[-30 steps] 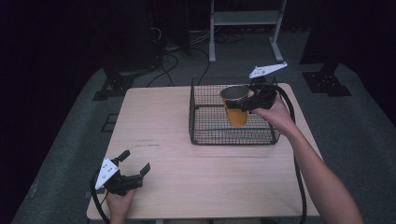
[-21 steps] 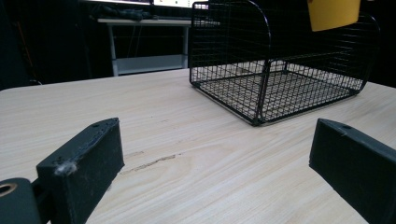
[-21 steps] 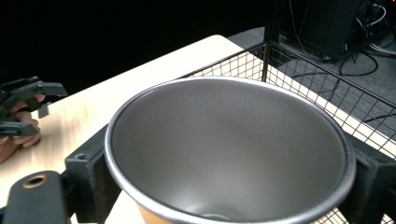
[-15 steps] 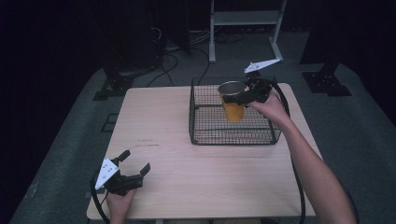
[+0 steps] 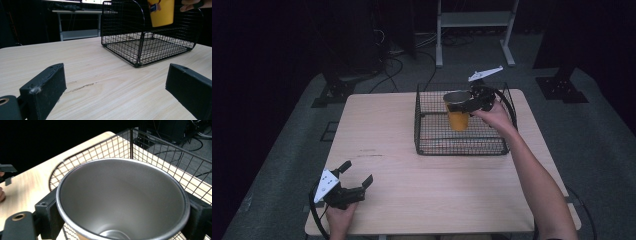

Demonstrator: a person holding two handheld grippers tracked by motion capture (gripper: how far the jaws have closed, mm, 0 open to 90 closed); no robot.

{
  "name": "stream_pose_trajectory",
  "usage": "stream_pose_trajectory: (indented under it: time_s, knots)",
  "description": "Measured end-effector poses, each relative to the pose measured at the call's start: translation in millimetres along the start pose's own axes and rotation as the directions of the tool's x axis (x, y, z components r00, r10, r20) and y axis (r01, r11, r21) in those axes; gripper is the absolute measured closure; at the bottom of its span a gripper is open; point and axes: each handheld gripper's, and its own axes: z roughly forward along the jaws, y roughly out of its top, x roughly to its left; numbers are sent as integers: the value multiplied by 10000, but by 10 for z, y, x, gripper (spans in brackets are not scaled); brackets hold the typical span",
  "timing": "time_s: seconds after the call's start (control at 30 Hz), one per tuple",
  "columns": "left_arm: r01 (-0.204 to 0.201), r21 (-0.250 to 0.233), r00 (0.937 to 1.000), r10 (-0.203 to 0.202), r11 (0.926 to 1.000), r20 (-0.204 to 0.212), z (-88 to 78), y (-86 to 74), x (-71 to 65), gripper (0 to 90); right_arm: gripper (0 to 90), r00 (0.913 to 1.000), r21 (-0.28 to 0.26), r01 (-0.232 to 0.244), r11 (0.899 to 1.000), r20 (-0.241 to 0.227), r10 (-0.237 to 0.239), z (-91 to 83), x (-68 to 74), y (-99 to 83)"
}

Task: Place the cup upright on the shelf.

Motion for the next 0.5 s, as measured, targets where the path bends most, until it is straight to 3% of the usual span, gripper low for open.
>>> stream_pose_trajectory:
  time_s: [0.3,0.5]
  knots:
    - [18,-33,10000,-18,10000,20,-2,1,2,23,111,9994,84,-333,9994,32,333,226,-130,-98]
    - [28,-45,10000,-28,10000,21,-2,1,3,23,109,9991,601,-358,9975,231,345,408,-194,-188]
